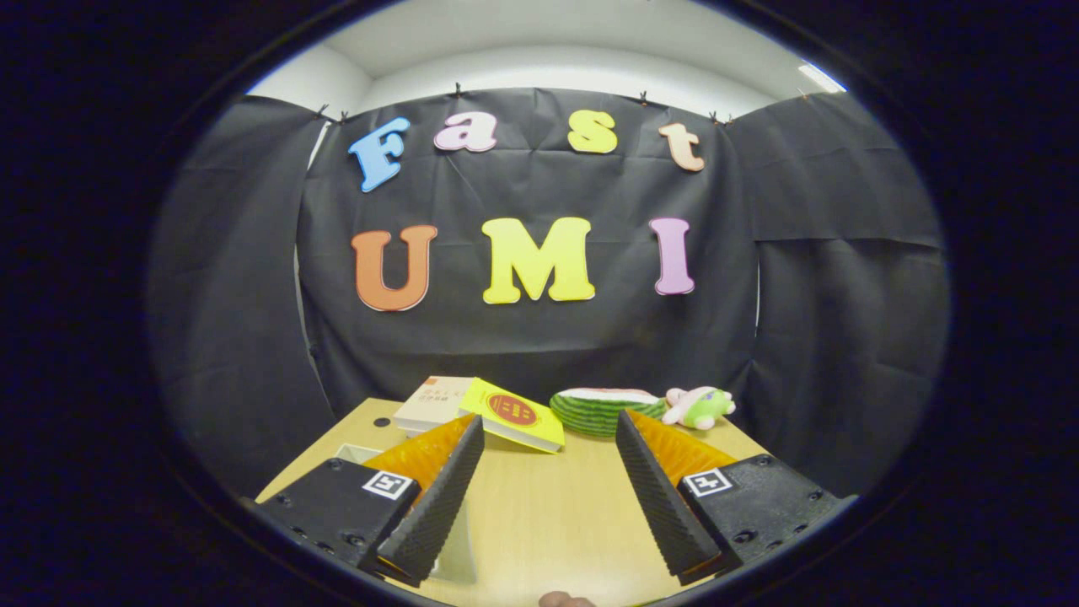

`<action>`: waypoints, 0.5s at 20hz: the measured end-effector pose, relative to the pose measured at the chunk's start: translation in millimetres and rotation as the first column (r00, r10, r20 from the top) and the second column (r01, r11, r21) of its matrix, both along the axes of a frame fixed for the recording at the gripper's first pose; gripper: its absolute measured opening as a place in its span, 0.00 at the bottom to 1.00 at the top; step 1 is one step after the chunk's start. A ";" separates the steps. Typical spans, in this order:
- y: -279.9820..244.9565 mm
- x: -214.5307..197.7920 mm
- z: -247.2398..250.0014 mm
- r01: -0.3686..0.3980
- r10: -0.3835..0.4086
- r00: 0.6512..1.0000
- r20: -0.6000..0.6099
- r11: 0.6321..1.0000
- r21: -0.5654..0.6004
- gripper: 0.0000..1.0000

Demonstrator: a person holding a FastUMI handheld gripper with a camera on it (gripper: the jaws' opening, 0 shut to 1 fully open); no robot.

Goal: Open the storage box then place both shoes into the box .Put the left shoe in first, then the right shoe, with the right side of both shoes facing outward in a uniform manner.

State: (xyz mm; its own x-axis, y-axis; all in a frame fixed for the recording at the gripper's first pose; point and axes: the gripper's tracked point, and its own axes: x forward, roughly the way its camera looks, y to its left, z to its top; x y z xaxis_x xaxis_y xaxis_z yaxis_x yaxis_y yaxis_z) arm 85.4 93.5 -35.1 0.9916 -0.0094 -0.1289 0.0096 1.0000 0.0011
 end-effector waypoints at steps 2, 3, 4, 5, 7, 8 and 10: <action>-4.0 -8.5 3.8 -0.006 0.006 1.000 0.030 1.000 0.002 1.00; -4.5 -12.0 0.8 -0.009 0.009 0.999 0.036 1.000 0.002 1.00; -7.9 -16.3 -1.5 -0.006 0.006 0.999 0.039 1.000 0.005 1.00; -11.2 -20.2 -3.4 -0.003 0.003 0.999 0.039 1.000 0.010 1.00; -17.6 -25.7 -5.2 -0.001 0.001 0.999 0.046 1.000 0.008 1.00; -23.9 -26.1 -4.9 0.006 -0.006 0.998 0.059 1.000 -0.001 1.00; -33.6 -28.6 -7.8 0.017 -0.016 0.997 0.069 1.000 -0.003 1.00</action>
